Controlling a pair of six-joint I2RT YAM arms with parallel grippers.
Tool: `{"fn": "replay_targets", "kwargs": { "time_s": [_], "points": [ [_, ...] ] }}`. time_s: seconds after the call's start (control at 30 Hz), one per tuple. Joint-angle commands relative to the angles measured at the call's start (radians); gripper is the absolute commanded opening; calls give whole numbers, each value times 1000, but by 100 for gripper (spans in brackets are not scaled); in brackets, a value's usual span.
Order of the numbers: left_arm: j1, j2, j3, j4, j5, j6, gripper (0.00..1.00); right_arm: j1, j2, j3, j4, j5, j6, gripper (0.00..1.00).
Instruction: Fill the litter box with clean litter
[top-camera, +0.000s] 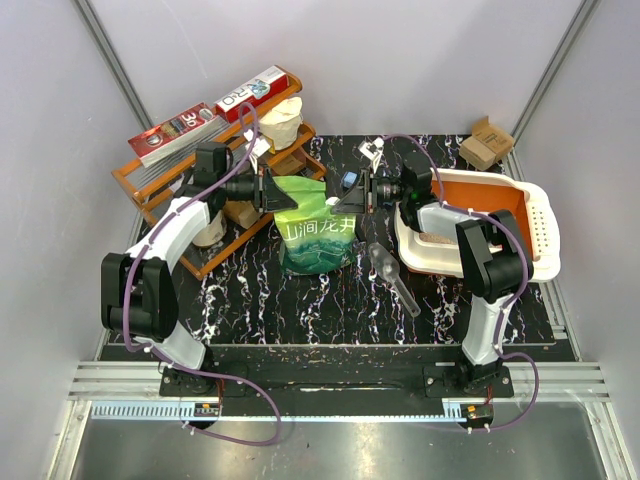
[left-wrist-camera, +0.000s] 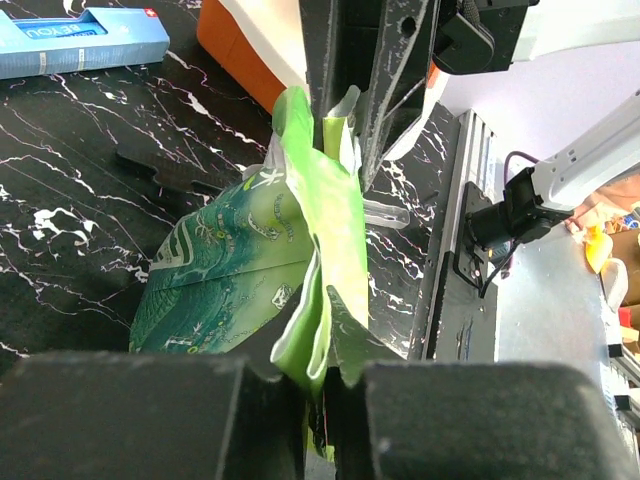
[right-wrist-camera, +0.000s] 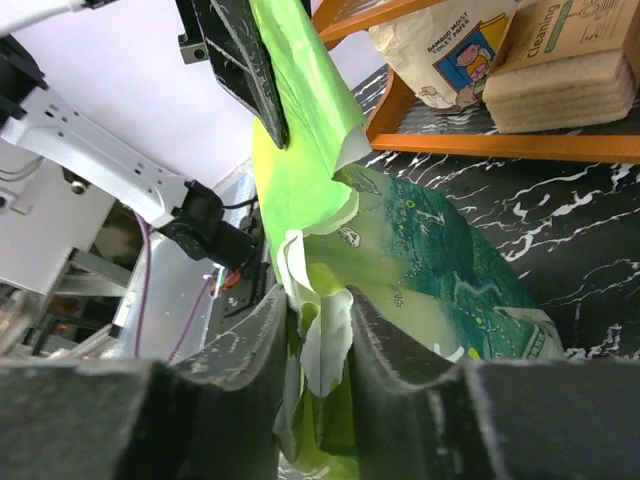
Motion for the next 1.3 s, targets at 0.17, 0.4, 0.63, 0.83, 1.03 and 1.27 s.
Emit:
{"fn": "replay_targets", "kwargs": {
  "time_s": [0.17,0.4,0.63,0.83,1.03,1.27],
  "points": [
    [14,-36,22,73,-97,-98,24,-2,1,106,-68,-35,95,11],
    [15,-76,15,30,-168,-126,13,-25,-30,218,-324,-98,96,0],
    [28,-93,4,84,-153,-155,0,-41,-34,264,-544,-141,20,0],
    [51,-76,44,-55,-176,-86,0,-71,-13,275,-569,-188,173,0],
    [46,18,105,-215,-138,-115,0,-73,47,318,-550,-256,383,0],
    [38,52,156,-359,-181,-96,0,-74,54,348,-783,-254,347,0]
  ]
}}
